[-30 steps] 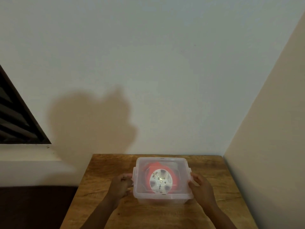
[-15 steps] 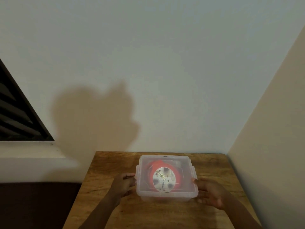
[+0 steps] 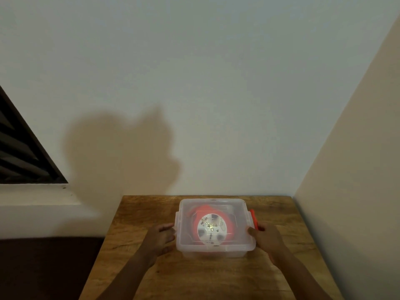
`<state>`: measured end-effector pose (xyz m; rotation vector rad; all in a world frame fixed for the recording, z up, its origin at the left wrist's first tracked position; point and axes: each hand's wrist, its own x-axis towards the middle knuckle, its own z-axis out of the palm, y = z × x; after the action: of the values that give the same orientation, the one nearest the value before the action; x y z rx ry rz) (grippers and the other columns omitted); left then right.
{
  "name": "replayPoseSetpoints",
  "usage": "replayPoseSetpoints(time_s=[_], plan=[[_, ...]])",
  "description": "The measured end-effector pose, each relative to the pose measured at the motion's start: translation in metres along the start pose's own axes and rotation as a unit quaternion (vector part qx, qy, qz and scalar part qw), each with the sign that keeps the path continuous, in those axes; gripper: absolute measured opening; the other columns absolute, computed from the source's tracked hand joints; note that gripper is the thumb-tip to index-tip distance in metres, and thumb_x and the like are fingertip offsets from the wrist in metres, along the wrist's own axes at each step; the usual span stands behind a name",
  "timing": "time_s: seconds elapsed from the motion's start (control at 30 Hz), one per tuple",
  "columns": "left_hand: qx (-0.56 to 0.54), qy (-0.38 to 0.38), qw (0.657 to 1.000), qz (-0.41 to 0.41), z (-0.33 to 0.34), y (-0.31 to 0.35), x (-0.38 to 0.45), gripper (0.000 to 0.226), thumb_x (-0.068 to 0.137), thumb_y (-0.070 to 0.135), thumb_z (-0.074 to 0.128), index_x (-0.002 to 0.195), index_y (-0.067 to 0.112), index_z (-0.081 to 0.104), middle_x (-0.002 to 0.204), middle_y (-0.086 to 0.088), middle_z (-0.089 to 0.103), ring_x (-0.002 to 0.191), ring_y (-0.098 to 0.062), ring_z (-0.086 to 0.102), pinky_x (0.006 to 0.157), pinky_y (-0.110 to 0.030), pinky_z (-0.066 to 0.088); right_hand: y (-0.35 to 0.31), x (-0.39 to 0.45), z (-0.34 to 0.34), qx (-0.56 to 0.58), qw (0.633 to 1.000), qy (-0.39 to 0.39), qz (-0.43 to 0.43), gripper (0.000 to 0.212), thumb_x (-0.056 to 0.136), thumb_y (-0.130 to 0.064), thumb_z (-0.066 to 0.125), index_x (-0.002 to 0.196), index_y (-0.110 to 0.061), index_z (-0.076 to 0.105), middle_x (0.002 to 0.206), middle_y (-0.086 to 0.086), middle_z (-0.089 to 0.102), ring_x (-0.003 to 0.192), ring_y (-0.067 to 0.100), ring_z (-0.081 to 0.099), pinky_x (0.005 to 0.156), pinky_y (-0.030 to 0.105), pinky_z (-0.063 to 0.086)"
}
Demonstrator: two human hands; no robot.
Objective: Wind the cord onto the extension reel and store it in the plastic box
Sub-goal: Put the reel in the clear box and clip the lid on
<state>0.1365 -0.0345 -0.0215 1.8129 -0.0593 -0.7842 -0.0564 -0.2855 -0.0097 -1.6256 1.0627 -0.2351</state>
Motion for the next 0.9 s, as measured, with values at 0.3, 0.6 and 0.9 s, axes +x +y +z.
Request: replayPoseSetpoints(time_s=[0.3, 0.6, 0.9], plan=[[0.021, -0.042, 0.999, 0.013, 0.004, 0.006, -0.012, 0.043, 0.102, 0.01, 0.062, 0.144, 0.01, 0.055, 0.139, -0.01, 0.064, 0.107, -0.023, 0.07, 0.074, -0.03, 0.063, -0.003, -0.01, 0.025, -0.279, 0.948, 0.104, -0.112, 0.018, 0.097, -0.023, 0.056, 0.11, -0.014, 0.065, 0.098, -0.001, 0.071, 0.078, 0.011, 0.065, 0.071, 0.024, 0.054], [-0.024, -0.097, 0.995, 0.024, 0.004, -0.006, -0.017, 0.022, 0.104, 0.007, 0.056, 0.118, 0.014, 0.072, 0.111, -0.006, 0.081, 0.098, -0.02, 0.079, 0.078, -0.034, 0.065, 0.013, -0.012, 0.037, -0.205, 0.958, 0.128, -0.153, 0.026, 0.102, -0.024, 0.048, 0.126, -0.017, 0.053, 0.104, -0.001, 0.068, 0.083, 0.011, 0.067, 0.067, 0.023, 0.055], [0.033, 0.03, 0.994, 0.101, 0.01, -0.007, -0.008, 0.02, 0.101, 0.004, 0.061, 0.101, 0.017, 0.076, 0.098, -0.005, 0.079, 0.093, -0.028, 0.078, 0.076, -0.04, 0.066, 0.016, -0.018, 0.036, -0.182, 0.955, 0.13, -0.195, 0.03, 0.102, -0.029, 0.045, 0.129, -0.02, 0.052, 0.108, -0.002, 0.069, 0.085, 0.012, 0.067, 0.072, 0.03, 0.058]])
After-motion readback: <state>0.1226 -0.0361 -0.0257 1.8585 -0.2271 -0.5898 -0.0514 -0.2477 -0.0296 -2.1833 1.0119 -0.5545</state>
